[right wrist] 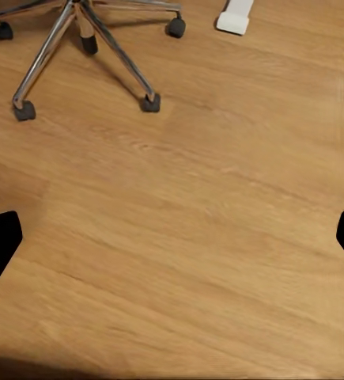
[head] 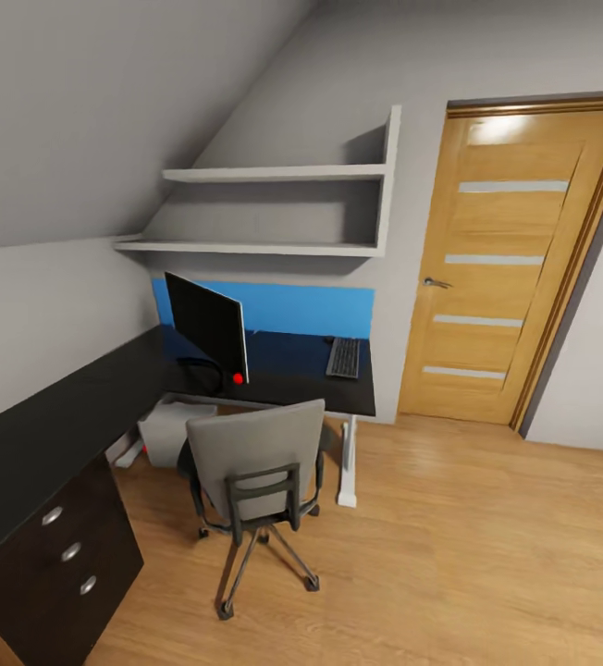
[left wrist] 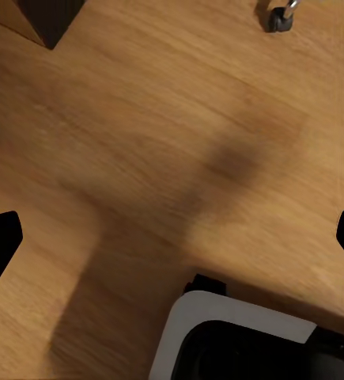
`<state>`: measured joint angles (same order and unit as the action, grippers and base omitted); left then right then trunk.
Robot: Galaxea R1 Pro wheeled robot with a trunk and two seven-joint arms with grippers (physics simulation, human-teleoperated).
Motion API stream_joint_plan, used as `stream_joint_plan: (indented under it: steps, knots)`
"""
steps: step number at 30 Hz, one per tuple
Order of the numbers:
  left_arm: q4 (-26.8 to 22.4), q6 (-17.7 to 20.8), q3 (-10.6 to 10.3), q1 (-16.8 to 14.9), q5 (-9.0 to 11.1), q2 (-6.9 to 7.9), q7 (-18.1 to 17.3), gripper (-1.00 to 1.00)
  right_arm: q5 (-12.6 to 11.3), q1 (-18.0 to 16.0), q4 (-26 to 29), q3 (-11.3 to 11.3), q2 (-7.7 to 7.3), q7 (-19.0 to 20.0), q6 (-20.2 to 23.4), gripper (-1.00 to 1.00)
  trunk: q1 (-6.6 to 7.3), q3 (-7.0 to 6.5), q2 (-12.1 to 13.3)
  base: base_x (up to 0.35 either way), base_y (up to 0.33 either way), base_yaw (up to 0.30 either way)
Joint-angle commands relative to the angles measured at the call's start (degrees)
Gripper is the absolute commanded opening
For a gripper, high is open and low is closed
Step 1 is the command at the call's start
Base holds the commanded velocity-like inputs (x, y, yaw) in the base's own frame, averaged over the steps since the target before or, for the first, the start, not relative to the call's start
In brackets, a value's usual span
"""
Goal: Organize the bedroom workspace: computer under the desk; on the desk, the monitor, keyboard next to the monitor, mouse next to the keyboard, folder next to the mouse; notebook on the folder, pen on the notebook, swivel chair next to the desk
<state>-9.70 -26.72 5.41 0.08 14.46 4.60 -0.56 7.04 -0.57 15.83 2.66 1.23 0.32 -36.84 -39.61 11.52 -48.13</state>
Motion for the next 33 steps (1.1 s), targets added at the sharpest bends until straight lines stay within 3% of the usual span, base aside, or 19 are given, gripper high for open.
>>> stream_joint_plan:
  steps: [1, 30, 33]
  knots:
    - [-0.1, -0.1, 0.3, 0.0, -0.1, -0.02, -0.1, 1.00, 0.2, -0.1, -0.1, 0.0, 0.00, 0.0, -0.2, 1.00, -0.01, 0.07, -0.1, 0.000, 0.000, -0.298]
    - [-0.1, -0.1, -0.4, 0.0, -0.2, -0.39, -0.1, 1.00, 0.3, -0.1, 0.0, 0.0, -0.06, 0.0, -0.2, 1.00, -0.01, 0.07, -0.1, 0.000, 0.000, -0.296]
    - [-0.1, 0.0, -1.8, 0.0, -0.2, -1.68, 0.1, 1.00, 0.3, -0.1, 0.2, 0.0, -0.03, -0.2, -0.3, 1.00, -0.01, 0.07, -0.1, 0.000, 0.000, -0.294]
